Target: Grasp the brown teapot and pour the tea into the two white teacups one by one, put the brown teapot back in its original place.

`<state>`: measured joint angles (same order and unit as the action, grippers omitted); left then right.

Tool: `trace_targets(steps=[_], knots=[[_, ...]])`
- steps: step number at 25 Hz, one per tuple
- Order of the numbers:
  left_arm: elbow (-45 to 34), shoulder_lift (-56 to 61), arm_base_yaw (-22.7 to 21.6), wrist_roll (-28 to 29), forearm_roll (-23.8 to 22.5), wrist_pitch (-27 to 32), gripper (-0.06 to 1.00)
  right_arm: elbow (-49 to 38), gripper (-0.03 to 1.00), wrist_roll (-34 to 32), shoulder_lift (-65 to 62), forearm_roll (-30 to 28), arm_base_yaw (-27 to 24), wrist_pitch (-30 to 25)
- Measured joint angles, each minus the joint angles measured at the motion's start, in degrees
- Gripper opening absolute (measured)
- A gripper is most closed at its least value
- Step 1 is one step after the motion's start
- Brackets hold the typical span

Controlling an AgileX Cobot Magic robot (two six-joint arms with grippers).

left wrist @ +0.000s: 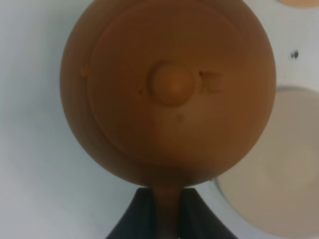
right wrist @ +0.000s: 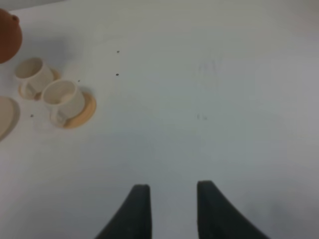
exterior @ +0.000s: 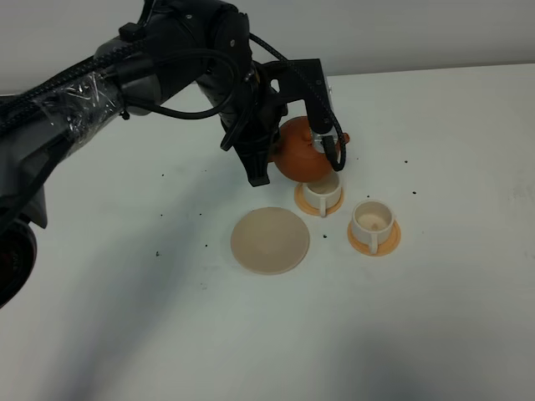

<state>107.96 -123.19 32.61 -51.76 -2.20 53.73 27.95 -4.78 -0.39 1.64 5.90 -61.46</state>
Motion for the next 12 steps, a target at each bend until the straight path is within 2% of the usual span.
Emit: trace_targets(steps=[5, 12], knots=[[2.23, -1.59, 1.63, -0.99, -4.53, -0.33, 0.13, 0.00, 0.24, 0.00, 0.00, 0.00, 0.00, 0.00], [2.22, -1.78, 3.69, -4.70, -7.23, -3.98, 0.13, 0.00, 0.24, 0.00, 0.00, 0.01, 0.00, 0.00]])
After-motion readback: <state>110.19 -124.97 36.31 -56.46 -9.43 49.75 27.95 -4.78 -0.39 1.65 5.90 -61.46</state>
